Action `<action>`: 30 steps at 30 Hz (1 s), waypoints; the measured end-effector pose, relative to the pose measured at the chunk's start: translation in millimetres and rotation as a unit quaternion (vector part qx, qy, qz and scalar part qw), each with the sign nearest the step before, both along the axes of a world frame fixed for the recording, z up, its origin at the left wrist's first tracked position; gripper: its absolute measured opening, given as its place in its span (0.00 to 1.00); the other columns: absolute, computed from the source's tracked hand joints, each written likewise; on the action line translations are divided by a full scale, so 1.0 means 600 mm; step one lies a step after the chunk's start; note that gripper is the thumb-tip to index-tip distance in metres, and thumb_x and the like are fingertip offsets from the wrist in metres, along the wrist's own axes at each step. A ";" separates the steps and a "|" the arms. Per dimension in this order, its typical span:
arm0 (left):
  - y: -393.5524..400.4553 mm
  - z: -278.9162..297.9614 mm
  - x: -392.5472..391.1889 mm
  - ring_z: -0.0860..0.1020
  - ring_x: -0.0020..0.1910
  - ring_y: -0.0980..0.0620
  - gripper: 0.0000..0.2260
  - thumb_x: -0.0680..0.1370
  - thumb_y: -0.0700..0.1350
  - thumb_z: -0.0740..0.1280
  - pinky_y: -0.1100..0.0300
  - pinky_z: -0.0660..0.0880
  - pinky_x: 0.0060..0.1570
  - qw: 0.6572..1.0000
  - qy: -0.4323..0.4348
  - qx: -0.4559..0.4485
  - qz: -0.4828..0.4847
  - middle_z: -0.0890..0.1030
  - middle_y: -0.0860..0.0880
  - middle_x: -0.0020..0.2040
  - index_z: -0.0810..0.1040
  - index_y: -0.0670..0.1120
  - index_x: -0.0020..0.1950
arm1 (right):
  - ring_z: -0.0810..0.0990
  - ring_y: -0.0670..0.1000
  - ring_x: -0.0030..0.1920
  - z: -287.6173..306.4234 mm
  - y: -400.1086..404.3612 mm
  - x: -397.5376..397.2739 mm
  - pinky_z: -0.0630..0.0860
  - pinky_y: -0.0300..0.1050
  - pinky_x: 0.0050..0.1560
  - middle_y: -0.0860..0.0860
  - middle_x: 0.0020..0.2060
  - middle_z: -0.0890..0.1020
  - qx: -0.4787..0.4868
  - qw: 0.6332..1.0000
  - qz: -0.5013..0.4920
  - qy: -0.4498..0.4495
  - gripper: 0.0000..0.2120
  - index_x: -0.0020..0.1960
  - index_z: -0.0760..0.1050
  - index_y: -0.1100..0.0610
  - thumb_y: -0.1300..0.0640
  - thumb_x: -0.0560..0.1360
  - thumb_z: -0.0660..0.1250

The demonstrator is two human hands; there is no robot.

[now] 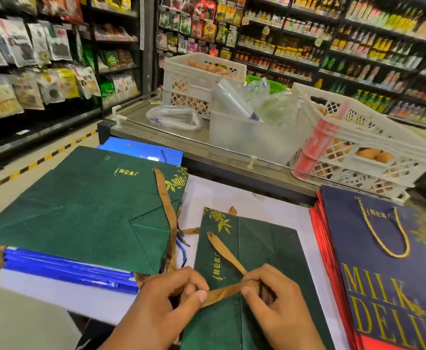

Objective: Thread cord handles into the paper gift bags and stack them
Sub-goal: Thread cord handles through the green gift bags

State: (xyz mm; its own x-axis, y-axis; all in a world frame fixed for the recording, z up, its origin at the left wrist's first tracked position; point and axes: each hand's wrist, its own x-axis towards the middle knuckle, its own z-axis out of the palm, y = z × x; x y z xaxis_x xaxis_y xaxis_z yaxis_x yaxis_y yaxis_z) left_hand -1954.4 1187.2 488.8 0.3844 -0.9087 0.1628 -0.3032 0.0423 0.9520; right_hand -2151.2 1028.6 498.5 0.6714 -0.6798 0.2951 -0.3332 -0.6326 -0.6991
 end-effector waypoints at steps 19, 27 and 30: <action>0.006 -0.003 -0.014 0.80 0.42 0.44 0.09 0.76 0.43 0.77 0.53 0.80 0.43 0.998 0.031 0.002 0.055 0.80 0.44 0.41 0.80 0.54 0.47 | 0.78 0.47 0.40 0.067 0.030 0.024 0.74 0.37 0.41 0.44 0.52 0.82 -0.055 0.997 -0.010 -0.062 0.25 0.63 0.80 0.44 0.66 0.72 0.68; 0.005 -0.002 -0.014 0.84 0.45 0.45 0.11 0.75 0.40 0.77 0.43 0.83 0.49 0.998 0.033 0.013 0.055 0.83 0.46 0.42 0.80 0.54 0.47 | 0.81 0.41 0.42 0.068 0.102 0.068 0.77 0.35 0.53 0.25 0.37 0.76 0.072 0.986 0.122 0.093 0.37 0.70 0.56 0.22 0.56 0.75 0.66; 0.007 -0.002 -0.013 0.81 0.42 0.41 0.10 0.75 0.39 0.77 0.41 0.81 0.45 0.998 0.039 0.004 0.058 0.81 0.46 0.39 0.81 0.53 0.48 | 0.78 0.43 0.36 0.068 0.092 0.071 0.74 0.35 0.41 0.33 0.34 0.77 0.055 0.987 0.118 0.094 0.27 0.68 0.68 0.34 0.54 0.74 0.69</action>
State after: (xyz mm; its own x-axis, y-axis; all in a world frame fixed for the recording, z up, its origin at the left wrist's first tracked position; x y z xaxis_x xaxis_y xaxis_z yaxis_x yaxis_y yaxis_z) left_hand -1962.4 1191.3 487.7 0.4982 -0.8586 0.1207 -0.2303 0.0032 0.9731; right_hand -2108.6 1083.8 539.0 0.8508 -0.5188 0.0839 -0.3153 -0.6316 -0.7083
